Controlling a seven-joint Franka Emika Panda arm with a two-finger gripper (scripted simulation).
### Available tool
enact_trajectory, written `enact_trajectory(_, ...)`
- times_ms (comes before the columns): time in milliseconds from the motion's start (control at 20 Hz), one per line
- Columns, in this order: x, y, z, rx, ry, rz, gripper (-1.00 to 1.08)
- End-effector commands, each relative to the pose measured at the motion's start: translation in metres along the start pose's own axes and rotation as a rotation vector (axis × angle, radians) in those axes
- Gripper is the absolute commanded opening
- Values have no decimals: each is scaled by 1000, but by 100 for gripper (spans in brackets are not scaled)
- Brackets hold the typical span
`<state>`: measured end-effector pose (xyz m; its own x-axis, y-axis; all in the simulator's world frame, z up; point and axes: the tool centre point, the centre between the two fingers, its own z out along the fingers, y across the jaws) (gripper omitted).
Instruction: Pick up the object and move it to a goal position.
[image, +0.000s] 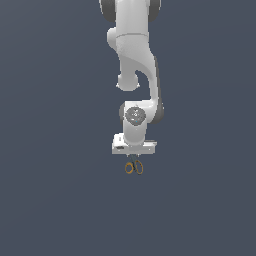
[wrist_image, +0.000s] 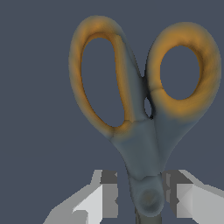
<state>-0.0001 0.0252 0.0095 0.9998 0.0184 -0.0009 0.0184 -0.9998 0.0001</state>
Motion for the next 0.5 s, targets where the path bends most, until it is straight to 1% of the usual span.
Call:
enact_trajectory(0,1,0,2,0,0,0,-100)
enact_trajectory(450,0,2,-2,0,0,0,-100)
